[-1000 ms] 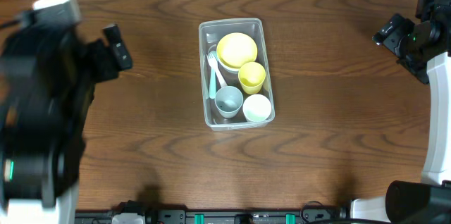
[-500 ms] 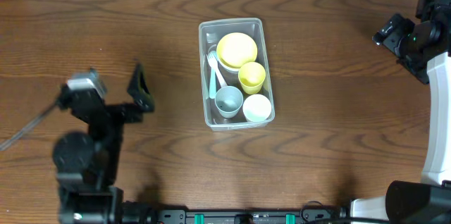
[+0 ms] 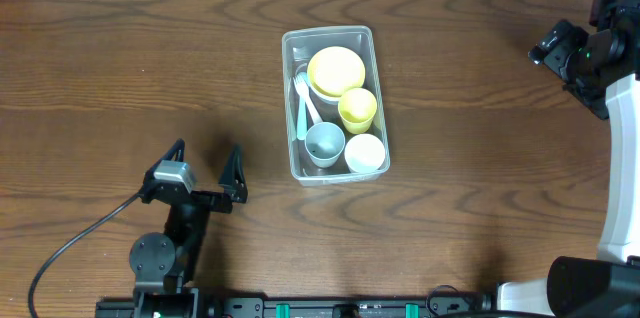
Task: Pack container
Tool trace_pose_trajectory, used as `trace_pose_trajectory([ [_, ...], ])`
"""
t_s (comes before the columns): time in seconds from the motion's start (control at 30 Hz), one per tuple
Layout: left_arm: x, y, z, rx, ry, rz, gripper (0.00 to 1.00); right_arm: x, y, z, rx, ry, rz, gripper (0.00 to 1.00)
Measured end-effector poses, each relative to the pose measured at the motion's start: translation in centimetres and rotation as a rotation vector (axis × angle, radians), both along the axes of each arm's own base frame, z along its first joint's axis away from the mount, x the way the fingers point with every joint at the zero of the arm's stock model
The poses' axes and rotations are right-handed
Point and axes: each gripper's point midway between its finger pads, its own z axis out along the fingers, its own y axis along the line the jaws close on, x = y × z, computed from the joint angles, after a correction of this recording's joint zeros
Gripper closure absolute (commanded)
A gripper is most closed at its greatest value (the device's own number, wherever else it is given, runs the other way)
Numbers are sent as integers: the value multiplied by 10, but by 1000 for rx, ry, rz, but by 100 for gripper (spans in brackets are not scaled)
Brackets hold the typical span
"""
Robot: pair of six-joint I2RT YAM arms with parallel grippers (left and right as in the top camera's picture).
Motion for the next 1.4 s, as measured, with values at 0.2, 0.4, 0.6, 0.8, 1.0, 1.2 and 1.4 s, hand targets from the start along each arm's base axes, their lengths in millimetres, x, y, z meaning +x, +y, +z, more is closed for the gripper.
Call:
trace_pose_trajectory([
  [0.2, -3, 0, -23, 1, 15, -2, 2, 0, 0, 0, 0, 0, 0, 1],
  [0.4, -7, 0, -65, 7, 158, -3, 2, 0, 0, 0, 0, 0, 0, 1],
  [0.6, -9, 1, -58, 8, 140, 1, 2, 0, 0, 0, 1, -1, -2, 1],
  [0.8, -10, 1, -54, 8, 124, 1, 2, 0, 0, 0, 1, -1, -2, 1],
  [1.0, -10, 1, -54, 8, 123, 1, 2, 0, 0, 0, 1, -1, -2, 1],
  [1.2, -10, 1, -54, 8, 121, 1, 2, 0, 0, 0, 1, -1, -2, 1],
  [1.4, -10, 1, -54, 8, 121, 1, 2, 0, 0, 0, 1, -1, -2, 1],
])
